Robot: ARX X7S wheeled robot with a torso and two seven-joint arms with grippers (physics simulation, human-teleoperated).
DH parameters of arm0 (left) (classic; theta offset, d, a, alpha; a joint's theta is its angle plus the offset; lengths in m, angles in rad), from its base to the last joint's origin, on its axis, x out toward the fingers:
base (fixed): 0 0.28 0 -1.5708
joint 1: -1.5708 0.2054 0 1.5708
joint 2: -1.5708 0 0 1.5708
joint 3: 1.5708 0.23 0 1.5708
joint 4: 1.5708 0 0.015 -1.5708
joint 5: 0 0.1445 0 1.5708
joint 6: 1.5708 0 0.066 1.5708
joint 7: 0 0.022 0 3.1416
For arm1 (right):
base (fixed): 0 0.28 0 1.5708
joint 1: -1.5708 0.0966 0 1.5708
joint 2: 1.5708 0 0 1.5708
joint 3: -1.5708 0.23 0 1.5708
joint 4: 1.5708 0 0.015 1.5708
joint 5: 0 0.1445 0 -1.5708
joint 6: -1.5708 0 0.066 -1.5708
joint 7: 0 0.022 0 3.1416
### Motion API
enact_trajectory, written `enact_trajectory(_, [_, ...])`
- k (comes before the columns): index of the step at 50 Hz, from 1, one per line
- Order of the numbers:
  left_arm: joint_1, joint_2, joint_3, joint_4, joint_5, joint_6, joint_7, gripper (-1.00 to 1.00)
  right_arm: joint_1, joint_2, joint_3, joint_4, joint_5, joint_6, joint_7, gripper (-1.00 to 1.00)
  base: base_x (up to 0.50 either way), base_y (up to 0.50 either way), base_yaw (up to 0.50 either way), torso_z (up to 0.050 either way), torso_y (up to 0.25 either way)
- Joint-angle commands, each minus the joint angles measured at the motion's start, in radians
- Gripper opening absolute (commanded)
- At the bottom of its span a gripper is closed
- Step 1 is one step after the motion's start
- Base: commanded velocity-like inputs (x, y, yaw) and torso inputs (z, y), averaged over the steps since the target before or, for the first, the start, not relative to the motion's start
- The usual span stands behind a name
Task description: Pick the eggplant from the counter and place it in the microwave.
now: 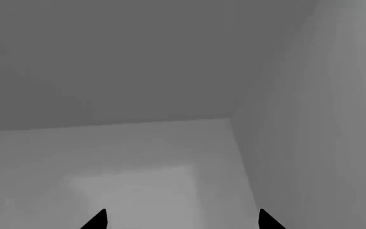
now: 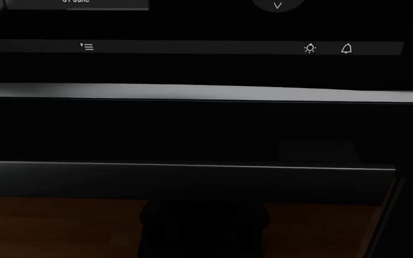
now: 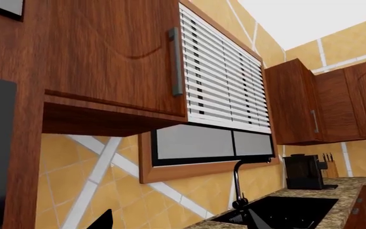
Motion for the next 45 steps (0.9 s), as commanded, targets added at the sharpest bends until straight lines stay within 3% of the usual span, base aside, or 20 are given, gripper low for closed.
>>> enact_trajectory(1, [0.028, 0.000, 0.055, -0.027, -0.055, 0.164, 0.015, 1.00, 0.002, 0.004, 0.001, 0.001, 0.004, -0.004, 0.002, 1.00, 0.00, 0.00, 0.00, 0.000, 0.000])
enact_trajectory(6, [0.030, -0.001, 0.130, -0.027, -0.112, 0.270, 0.017, 1.00, -0.001, -0.002, 0.002, 0.004, 0.001, -0.009, -0.003, 1.00, 0.00, 0.00, 0.00, 0.000, 0.000])
enact_trajectory(8, [0.027, -0.001, 0.155, -0.027, -0.119, 0.503, 0.021, 1.00, -0.006, -0.009, 0.001, -0.003, -0.004, -0.013, -0.006, 1.00, 0.00, 0.00, 0.00, 0.000, 0.000])
enact_trajectory(13, [0.017, -0.001, 0.206, -0.026, -0.141, 0.648, 0.008, 1.00, -0.007, -0.008, 0.000, -0.006, -0.004, -0.014, -0.003, 1.00, 0.00, 0.00, 0.00, 0.000, 0.000])
enact_trajectory(34, [-0.036, -0.001, 0.361, -0.025, -0.287, 0.712, 0.021, 1.00, -0.014, 0.008, 0.016, -0.011, 0.014, -0.015, 0.010, 1.00, 0.00, 0.00, 0.00, 0.000, 0.000])
enact_trajectory(45, [-0.089, -0.001, 0.540, -0.003, -0.457, 0.741, 0.014, 1.00, -0.027, -0.001, 0.036, -0.009, 0.021, -0.030, 0.001, 1.00, 0.00, 0.00, 0.00, 0.000, 0.000])
